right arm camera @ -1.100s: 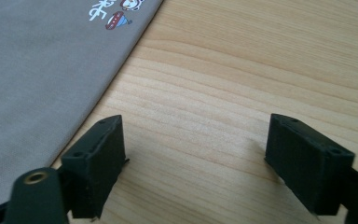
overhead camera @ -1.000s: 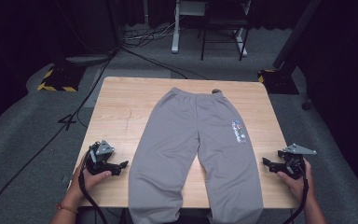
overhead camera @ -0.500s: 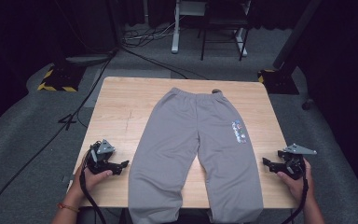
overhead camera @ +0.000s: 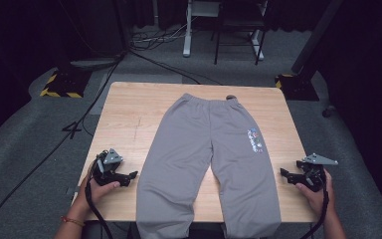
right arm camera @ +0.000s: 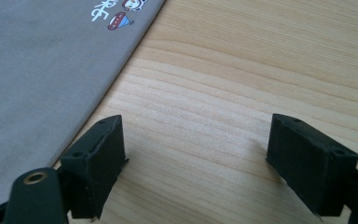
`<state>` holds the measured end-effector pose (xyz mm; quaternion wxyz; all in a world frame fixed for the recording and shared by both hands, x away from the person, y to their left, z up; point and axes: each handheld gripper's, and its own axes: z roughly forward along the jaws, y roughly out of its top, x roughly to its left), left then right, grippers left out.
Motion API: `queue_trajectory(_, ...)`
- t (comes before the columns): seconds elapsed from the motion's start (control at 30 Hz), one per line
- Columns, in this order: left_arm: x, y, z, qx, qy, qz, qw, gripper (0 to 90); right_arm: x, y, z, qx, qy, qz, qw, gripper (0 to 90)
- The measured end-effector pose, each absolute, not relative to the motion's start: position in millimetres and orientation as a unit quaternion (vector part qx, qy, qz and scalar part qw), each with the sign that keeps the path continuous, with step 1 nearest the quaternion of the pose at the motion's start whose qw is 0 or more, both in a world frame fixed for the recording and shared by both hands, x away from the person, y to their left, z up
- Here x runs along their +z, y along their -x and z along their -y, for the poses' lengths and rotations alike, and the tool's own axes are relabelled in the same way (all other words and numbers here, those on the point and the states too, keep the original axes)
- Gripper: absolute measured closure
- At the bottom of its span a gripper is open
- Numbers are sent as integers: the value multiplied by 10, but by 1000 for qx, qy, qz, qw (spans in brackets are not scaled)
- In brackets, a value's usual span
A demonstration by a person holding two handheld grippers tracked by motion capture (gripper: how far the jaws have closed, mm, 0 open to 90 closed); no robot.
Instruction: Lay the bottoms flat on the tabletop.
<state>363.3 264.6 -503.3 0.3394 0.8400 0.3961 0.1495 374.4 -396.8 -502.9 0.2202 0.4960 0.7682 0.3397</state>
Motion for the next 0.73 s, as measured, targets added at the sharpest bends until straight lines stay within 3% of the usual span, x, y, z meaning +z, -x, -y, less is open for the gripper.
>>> queue_trajectory(0.73,-5033,-3650,-2640,149,-841,-395,339,151,-5029,-3751,3968,341,-495,-769,219,192)
